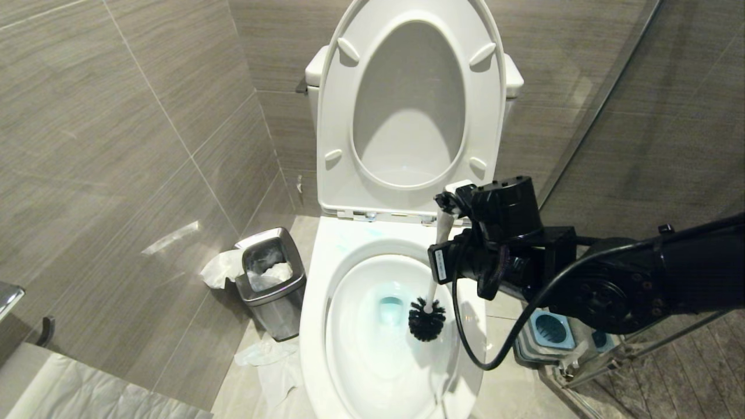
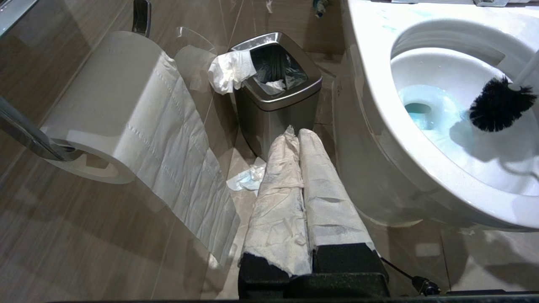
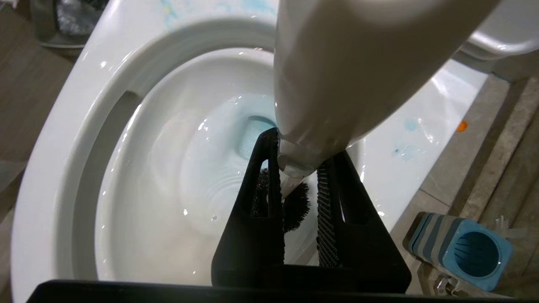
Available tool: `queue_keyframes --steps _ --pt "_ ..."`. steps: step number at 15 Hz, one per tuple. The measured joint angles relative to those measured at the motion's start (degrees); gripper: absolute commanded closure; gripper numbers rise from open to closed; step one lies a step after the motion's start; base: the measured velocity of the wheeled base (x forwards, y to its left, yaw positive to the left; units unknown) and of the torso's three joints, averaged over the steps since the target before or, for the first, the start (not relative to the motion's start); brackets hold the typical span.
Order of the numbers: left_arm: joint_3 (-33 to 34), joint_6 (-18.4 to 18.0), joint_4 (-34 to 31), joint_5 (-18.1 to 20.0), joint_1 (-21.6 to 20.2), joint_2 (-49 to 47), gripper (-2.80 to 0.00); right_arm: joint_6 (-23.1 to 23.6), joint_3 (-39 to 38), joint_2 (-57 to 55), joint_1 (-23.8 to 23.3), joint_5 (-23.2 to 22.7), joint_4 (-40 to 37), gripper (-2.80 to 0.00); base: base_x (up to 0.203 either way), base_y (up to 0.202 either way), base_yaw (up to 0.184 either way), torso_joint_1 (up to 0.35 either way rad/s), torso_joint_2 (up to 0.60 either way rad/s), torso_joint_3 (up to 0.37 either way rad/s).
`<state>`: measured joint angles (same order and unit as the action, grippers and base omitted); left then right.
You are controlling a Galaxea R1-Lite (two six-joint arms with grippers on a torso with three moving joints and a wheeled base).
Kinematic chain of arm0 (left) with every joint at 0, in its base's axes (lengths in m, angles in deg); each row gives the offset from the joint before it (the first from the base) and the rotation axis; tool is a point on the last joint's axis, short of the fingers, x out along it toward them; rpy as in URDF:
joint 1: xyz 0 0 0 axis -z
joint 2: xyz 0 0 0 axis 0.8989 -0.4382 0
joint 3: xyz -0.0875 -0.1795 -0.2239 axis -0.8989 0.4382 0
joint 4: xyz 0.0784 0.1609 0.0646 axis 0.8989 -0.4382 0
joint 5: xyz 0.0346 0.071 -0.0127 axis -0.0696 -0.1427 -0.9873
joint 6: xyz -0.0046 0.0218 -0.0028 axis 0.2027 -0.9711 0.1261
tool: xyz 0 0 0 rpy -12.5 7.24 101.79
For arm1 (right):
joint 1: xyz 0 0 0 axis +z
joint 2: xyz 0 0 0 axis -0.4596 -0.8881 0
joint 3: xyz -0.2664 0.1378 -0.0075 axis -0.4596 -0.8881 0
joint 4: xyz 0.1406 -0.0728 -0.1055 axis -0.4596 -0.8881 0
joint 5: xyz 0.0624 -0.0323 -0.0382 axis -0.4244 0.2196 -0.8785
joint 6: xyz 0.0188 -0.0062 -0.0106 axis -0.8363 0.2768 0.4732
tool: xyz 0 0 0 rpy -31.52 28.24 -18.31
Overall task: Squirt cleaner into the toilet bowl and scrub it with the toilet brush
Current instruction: Scrub the toilet bowl
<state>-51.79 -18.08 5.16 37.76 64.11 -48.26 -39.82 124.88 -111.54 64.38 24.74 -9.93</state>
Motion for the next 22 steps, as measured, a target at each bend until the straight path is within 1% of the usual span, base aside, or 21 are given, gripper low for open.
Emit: queue_keyframes --steps 4,11,13,20,22 --pt "0.0 0.0 0.0 0.0 0.0 0.0 0.0 0.0 5.2 -3.1 -1.8 0.0 0.0 0.0 0.0 0.0 0.0 0.0 0.0 0.0" --pt "0.0 0.0 0.0 0.0 0.0 0.0 0.0 -0.1 17.9 -11.3 -1.9 -0.4 -0.1 0.0 0.0 0.0 0.0 0.0 0.0 0.0" --pt "0.0 0.0 0.0 0.0 0.0 0.0 0.0 -0.2 20.3 -13.5 -1.4 -0.4 -0.1 0.0 0.0 0.0 0.0 0.0 0.0 0.0" --pt "0.0 0.0 0.0 0.0 0.0 0.0 0.0 -0.6 22.4 -15.9 3.2 -0.5 -0.1 0.0 0.0 0.0 0.0 0.0 0.0 0.0" --pt "0.0 0.0 0.0 0.0 0.0 0.0 0.0 -2.1 21.5 -15.6 5.0 -0.4 -0.3 0.0 0.0 0.0 0.0 0.0 0.0 0.0"
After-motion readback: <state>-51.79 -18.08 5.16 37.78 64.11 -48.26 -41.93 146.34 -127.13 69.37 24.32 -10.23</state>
